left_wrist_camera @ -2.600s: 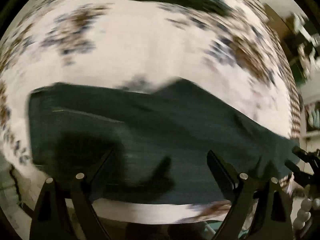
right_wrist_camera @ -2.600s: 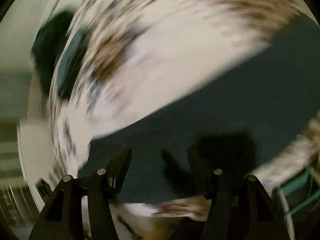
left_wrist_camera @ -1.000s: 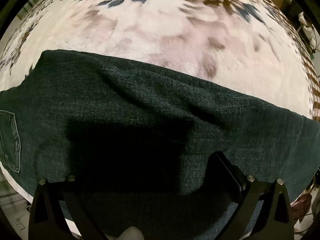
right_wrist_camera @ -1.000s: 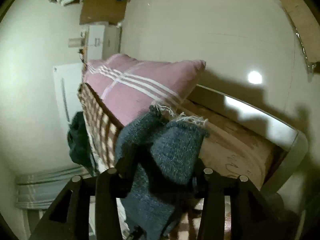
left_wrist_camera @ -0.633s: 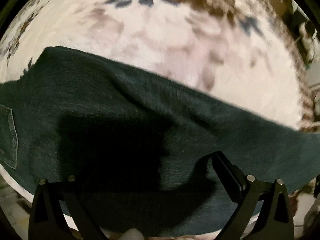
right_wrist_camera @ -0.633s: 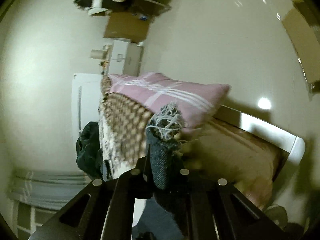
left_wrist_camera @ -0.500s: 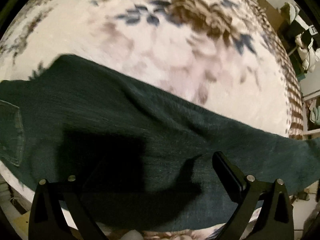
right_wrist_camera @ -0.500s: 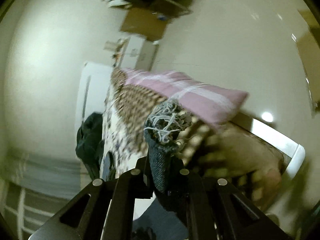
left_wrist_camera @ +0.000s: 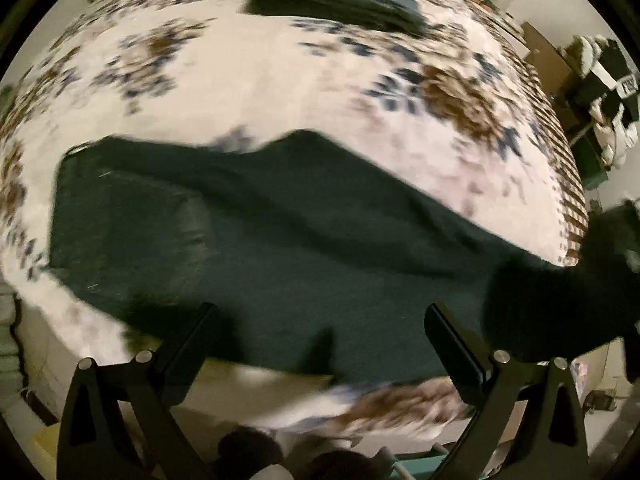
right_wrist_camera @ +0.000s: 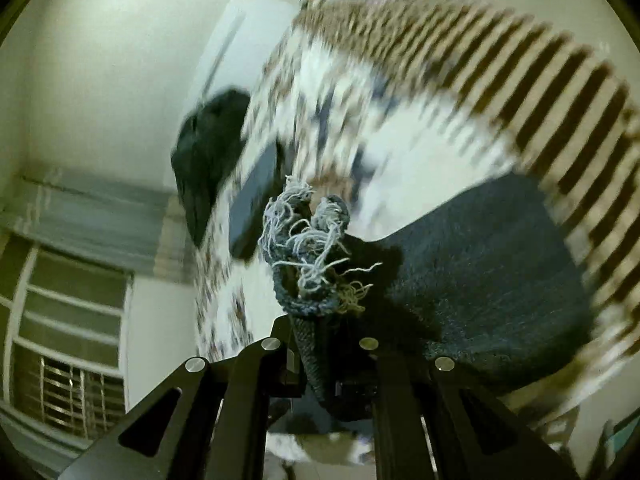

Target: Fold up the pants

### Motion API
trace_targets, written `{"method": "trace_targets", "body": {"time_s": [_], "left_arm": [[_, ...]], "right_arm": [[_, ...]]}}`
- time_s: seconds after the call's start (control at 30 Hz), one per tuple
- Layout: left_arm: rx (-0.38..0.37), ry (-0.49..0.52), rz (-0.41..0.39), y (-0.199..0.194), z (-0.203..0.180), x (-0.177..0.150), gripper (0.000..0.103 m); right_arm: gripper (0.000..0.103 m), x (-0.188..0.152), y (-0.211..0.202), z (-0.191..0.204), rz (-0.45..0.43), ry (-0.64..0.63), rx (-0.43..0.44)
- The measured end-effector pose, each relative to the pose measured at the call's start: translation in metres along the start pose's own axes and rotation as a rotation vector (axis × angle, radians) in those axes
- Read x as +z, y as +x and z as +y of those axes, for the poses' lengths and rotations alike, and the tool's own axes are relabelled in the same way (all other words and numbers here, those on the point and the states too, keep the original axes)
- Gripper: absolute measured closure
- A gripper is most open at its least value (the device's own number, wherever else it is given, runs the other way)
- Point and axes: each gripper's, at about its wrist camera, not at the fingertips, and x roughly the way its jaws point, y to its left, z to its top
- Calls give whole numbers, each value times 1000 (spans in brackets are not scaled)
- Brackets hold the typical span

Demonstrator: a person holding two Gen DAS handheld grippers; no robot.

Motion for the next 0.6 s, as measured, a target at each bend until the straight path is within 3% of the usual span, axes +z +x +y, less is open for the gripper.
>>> {"method": "trace_targets", "body": {"time_s": [0.23,0.3,0.37,0.4,0.47,0.57,0.6], "left_arm": [[48,-11,24,-11,84,-16,0],[64,-33,10,-13,105,-17,0],[78,-68,-7,-15,121,-16,0],[80,-89,-15,-16,128,-14,0],[79,-119,-28,-19,135,-11,0],[49,-149,-52,-24,132,-4,0],[31,-147,-54,-23,123,0,0]], "right_arm": [[94,-92,155,33,227,-93,-87],[84,-114,198,34,306,-118,-177],[58,-126,225,35,392,-96,-179],[57,-131,231,38,436,-77,-111],[42,-136,227,52,470,-94,-42],[41,-124,194,56,409,-110,-37],[41,-113,175,52,374,-128,-100]]}}
